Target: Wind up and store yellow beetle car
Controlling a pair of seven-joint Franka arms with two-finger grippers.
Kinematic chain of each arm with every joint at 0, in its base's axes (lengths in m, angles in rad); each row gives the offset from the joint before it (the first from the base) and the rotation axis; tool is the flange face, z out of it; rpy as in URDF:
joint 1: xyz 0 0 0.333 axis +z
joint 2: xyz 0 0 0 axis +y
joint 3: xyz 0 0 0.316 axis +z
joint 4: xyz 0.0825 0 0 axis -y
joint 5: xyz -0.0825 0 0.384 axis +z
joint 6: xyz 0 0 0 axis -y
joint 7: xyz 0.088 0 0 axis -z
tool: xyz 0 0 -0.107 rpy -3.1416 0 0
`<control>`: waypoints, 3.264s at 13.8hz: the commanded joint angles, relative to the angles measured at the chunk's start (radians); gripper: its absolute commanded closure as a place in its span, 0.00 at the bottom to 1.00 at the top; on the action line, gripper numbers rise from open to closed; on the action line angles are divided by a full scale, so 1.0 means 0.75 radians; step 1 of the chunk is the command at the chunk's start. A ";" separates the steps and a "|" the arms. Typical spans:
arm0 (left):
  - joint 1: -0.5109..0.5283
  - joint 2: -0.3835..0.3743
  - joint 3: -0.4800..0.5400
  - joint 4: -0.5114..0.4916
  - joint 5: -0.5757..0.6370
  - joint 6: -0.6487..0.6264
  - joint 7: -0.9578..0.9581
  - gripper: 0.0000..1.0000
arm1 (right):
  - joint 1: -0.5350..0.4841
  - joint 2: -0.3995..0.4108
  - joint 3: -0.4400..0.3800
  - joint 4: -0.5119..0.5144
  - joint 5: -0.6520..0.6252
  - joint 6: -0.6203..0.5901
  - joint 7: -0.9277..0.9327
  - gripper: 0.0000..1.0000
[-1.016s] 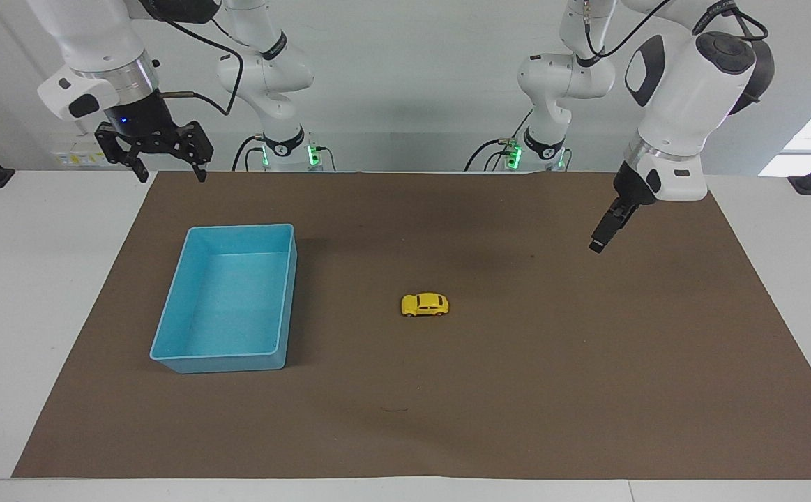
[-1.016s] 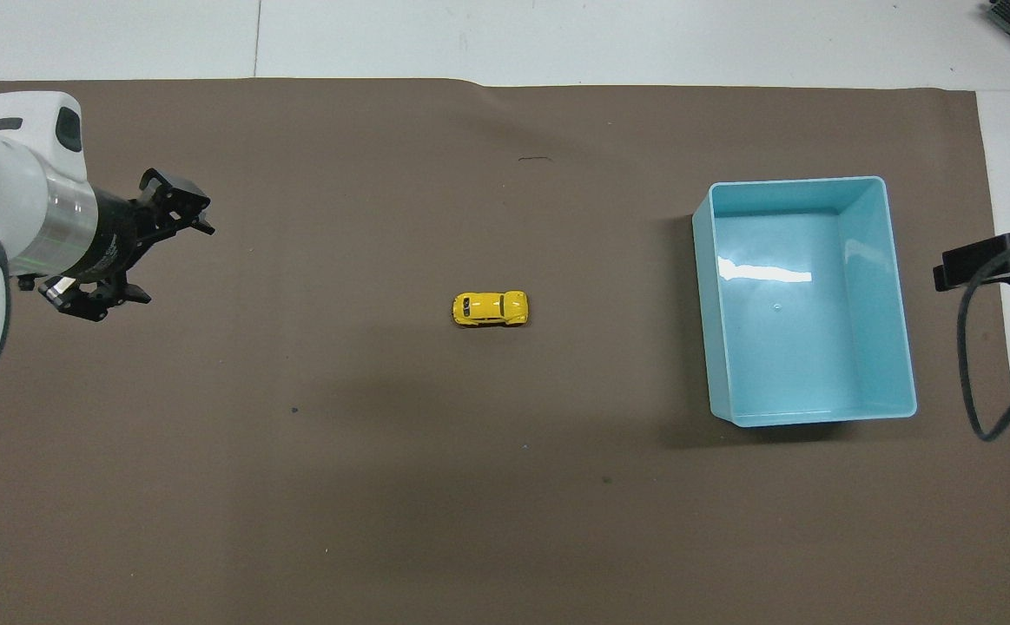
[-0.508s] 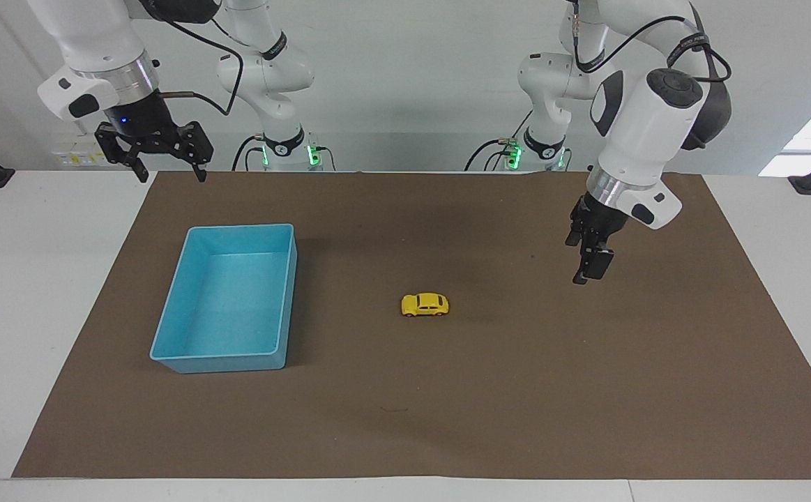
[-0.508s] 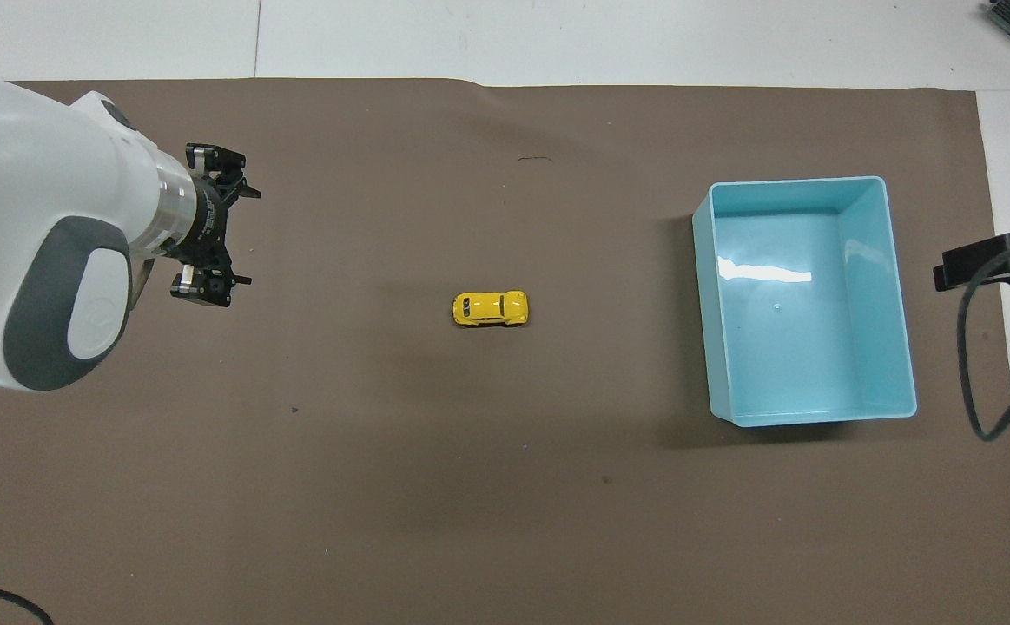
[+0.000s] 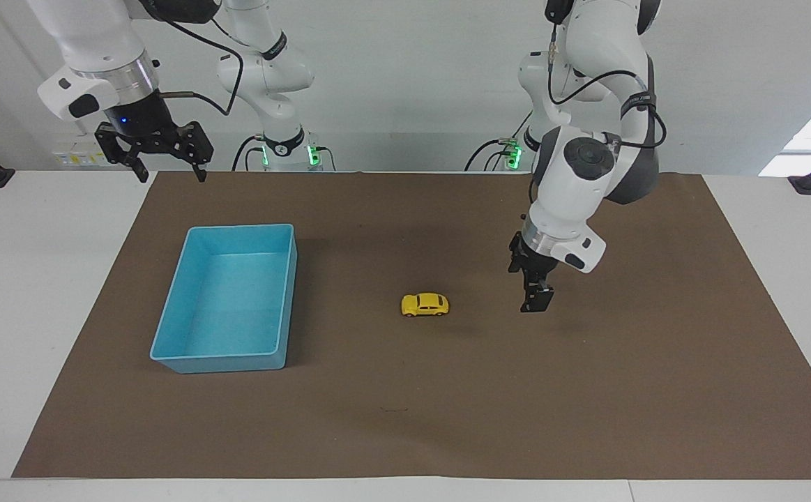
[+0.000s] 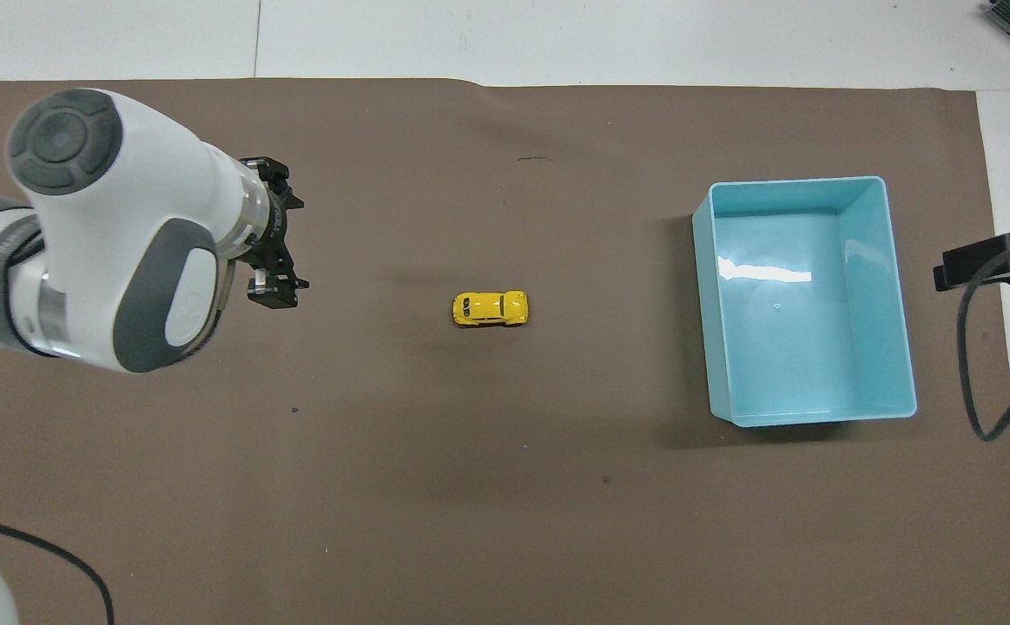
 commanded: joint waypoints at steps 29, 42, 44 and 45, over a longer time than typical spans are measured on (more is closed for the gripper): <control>-0.329 0.307 0.016 0.076 -0.032 0.161 -0.283 0.49 | -0.023 -0.031 0.003 -0.038 0.006 0.019 -0.027 0.00; -0.243 0.286 0.020 -0.016 -0.030 0.160 -0.183 0.72 | -0.028 -0.031 0.003 -0.038 0.004 0.019 -0.027 0.00; -0.215 0.282 0.020 -0.036 -0.028 0.158 -0.171 0.72 | -0.028 -0.031 0.003 -0.038 0.006 0.019 -0.027 0.00; -0.207 0.274 0.020 -0.054 -0.028 0.156 -0.144 0.72 | -0.028 -0.031 0.003 -0.038 0.004 0.019 -0.027 0.00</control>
